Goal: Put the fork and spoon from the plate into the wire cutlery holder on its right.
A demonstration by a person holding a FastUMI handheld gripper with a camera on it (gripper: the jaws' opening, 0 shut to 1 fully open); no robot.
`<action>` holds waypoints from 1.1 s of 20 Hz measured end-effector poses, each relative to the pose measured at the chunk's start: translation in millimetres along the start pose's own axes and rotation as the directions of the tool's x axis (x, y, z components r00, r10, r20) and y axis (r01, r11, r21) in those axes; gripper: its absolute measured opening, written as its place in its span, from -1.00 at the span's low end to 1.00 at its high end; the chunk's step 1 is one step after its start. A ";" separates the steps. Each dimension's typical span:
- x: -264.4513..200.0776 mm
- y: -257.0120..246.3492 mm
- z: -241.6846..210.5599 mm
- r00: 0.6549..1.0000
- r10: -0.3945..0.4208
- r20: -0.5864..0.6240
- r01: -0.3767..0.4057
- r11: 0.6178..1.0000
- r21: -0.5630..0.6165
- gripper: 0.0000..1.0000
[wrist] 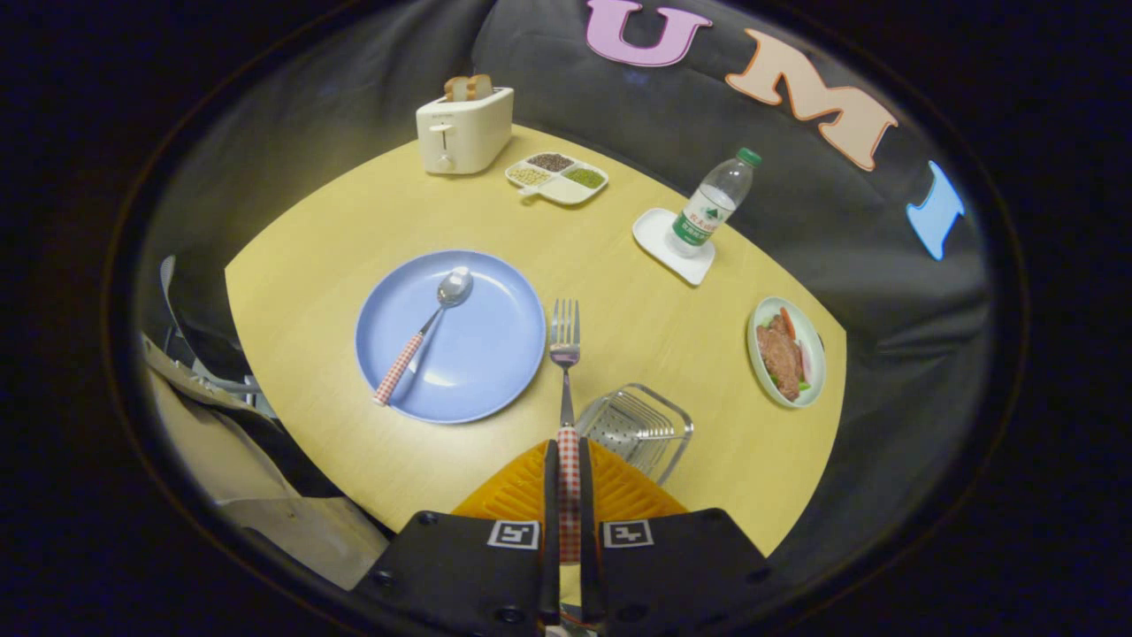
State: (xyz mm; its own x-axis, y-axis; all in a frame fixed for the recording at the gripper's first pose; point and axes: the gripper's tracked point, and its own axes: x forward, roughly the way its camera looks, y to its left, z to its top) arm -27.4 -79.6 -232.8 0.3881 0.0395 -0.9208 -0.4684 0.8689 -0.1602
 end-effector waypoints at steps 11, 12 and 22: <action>-32.0 -51.6 -38.7 0.994 -0.017 -0.112 0.014 0.999 -0.032 -0.76; -33.4 -52.0 -42.7 0.992 -0.015 -0.127 0.009 0.999 -0.047 -0.76; -12.9 -49.9 -68.8 0.951 0.016 -0.309 -0.063 0.988 -0.144 -0.76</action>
State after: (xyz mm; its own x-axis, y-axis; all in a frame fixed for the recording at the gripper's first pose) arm -63.7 -157.4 -237.4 0.1162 -0.1011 -0.9881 -0.6014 0.7845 -0.1510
